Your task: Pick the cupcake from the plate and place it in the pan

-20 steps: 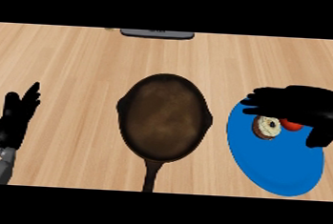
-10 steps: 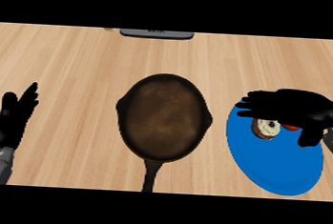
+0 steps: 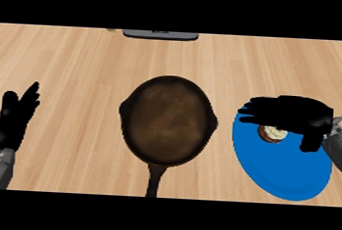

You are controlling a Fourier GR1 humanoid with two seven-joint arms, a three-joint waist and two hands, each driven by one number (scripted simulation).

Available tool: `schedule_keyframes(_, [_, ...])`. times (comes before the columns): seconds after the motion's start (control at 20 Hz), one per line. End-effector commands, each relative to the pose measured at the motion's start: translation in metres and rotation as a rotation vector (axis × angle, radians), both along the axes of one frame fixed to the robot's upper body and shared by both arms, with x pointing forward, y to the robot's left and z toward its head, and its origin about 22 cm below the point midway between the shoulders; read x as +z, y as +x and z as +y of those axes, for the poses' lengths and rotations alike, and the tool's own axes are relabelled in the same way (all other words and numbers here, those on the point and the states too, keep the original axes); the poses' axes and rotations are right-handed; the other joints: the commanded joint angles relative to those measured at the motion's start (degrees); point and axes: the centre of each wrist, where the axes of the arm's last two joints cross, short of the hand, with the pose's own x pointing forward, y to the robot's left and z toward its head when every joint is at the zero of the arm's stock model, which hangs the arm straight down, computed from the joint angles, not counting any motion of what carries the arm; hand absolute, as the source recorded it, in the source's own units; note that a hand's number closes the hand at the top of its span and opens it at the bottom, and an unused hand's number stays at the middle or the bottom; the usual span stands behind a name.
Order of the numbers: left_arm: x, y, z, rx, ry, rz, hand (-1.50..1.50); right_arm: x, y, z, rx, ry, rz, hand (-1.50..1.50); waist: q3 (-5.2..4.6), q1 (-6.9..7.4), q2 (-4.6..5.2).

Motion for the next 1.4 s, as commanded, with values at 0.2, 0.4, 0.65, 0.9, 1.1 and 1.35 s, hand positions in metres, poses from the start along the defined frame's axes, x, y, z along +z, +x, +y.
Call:
schedule_keyframes(0.2, [-0.005,0.000,0.015,0.021,-0.010,0.003,0.00,-0.041,-0.005,0.007,0.024,-0.054,0.028,-1.50,0.00,-0.04,0.07])
schedule_keyframes(0.4, [0.002,-0.009,0.005,-0.002,0.004,0.004,0.00,-0.033,0.002,0.006,0.099,-0.008,-0.012,1.50,0.02,0.20,0.02])
schedule_keyframes(0.65, [-0.015,0.000,0.001,0.007,0.007,0.007,0.00,-0.025,0.015,0.005,0.100,0.029,-0.106,1.50,-0.01,-0.11,0.06])
schedule_keyframes(0.9, [0.014,-0.009,0.003,0.015,-0.004,0.001,0.00,-0.028,0.006,-0.002,0.078,0.073,-0.092,1.50,0.01,-0.02,-0.07])
schedule_keyframes(1.1, [-0.003,-0.004,0.000,0.019,0.007,-0.003,0.00,-0.034,0.003,-0.022,-0.188,0.063,-0.070,1.50,-0.03,-1.02,-0.20])
schedule_keyframes(1.35, [-0.004,-0.017,0.018,0.065,0.015,0.004,0.00,-0.061,-0.030,-0.097,-0.711,0.086,-0.087,1.50,0.01,-3.38,-0.52])
